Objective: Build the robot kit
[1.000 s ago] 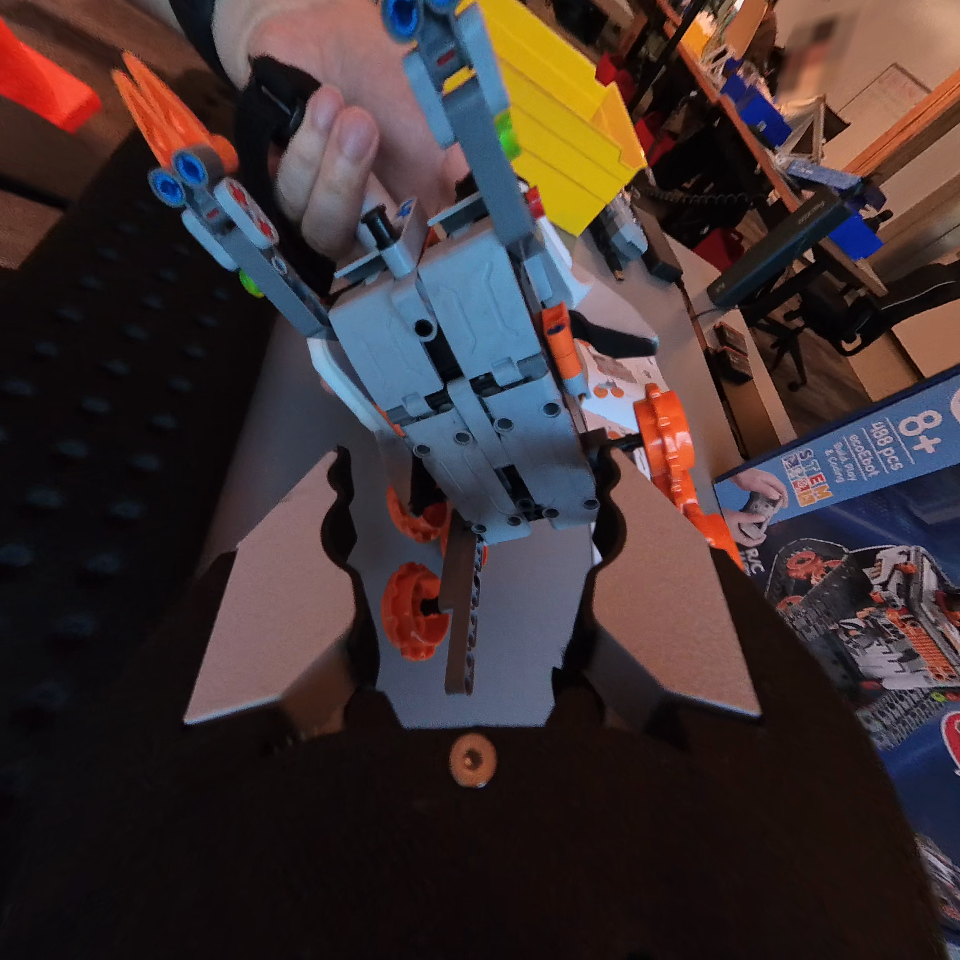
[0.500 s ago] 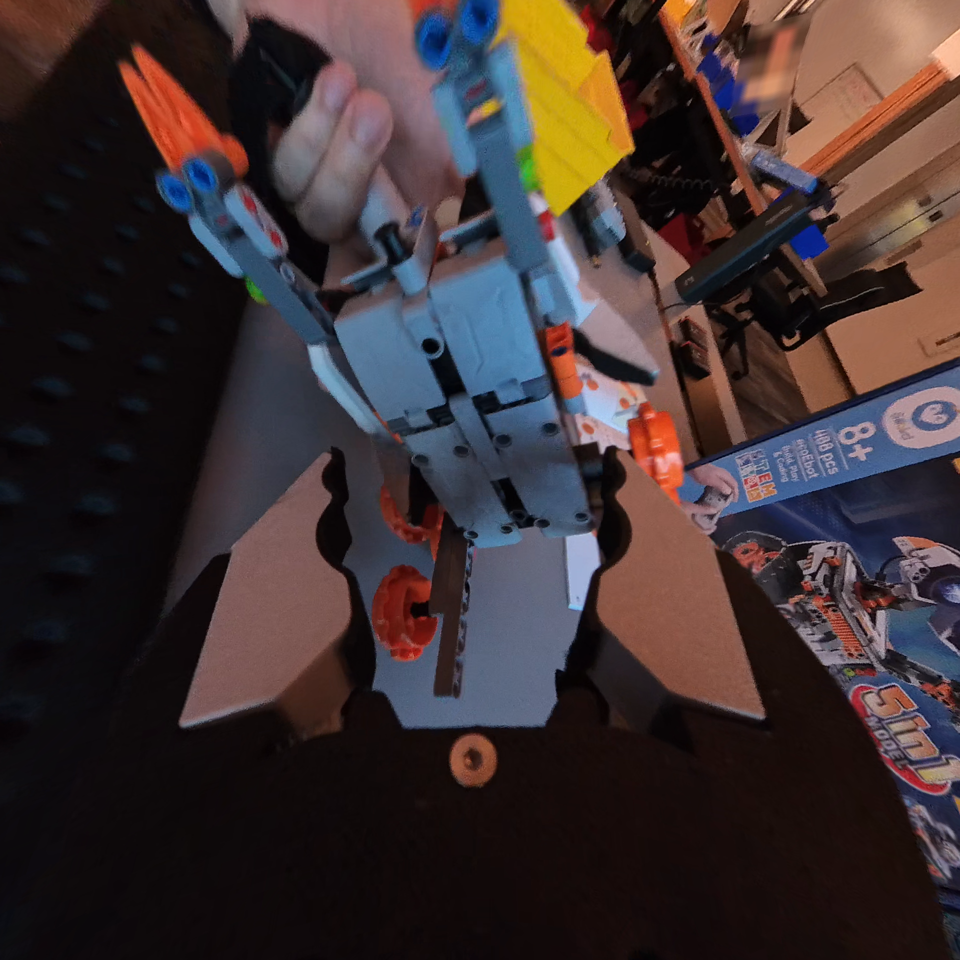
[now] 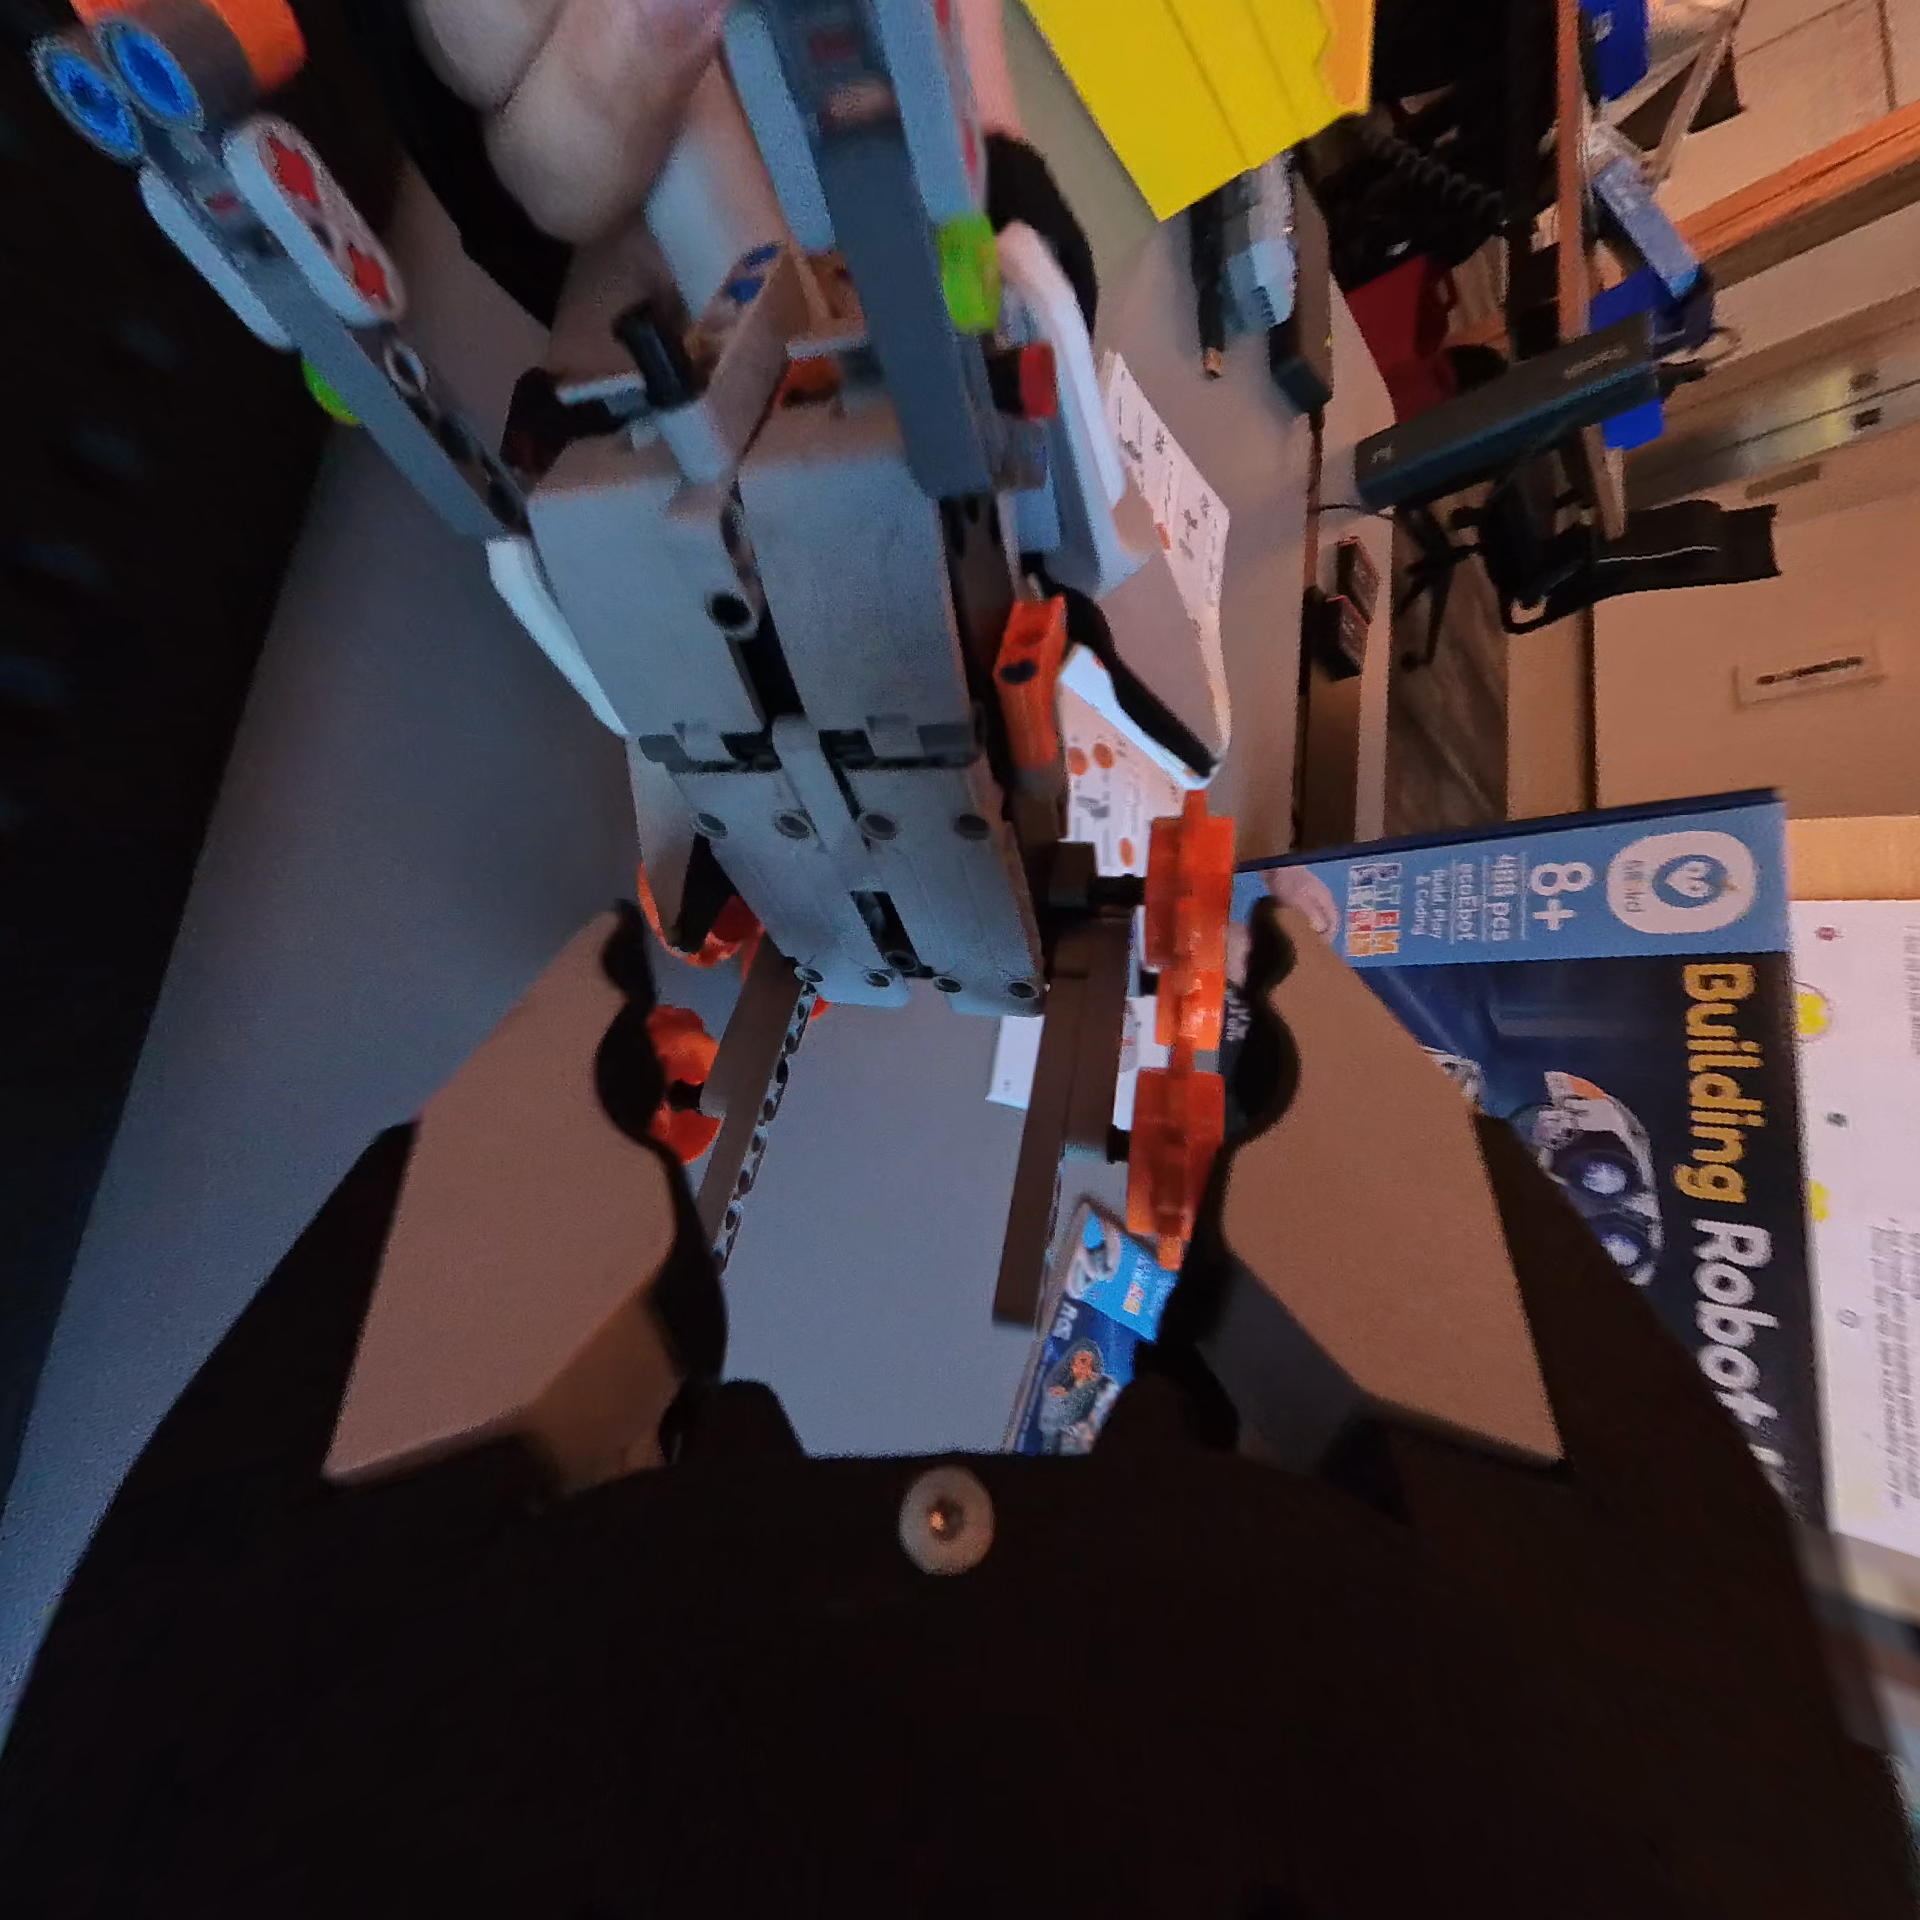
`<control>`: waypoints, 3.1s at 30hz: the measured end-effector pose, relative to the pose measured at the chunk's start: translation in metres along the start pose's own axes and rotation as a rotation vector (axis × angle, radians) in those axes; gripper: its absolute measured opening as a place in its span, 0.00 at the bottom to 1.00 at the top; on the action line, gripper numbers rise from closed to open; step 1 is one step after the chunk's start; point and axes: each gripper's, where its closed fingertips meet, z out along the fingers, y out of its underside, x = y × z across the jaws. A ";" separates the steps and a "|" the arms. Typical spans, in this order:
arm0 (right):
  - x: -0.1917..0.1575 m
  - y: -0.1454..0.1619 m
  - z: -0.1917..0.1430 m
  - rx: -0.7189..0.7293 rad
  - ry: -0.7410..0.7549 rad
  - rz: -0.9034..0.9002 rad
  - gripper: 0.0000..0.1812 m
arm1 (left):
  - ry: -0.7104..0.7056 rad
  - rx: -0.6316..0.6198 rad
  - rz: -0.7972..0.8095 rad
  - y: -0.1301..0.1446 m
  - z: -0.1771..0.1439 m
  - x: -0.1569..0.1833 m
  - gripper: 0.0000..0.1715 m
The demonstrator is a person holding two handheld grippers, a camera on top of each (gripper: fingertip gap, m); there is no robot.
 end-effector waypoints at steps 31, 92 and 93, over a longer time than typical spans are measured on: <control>-0.026 0.004 0.018 0.058 -0.017 0.137 0.60 | 0.013 0.001 -0.029 -0.008 0.001 0.006 0.54; -0.007 0.008 0.005 -0.139 -0.034 -0.080 0.57 | -0.048 -0.038 0.059 0.004 -0.006 -0.003 0.55; -0.007 0.009 0.005 -0.143 -0.033 -0.072 0.57 | -0.050 -0.038 0.059 0.004 -0.006 -0.004 0.55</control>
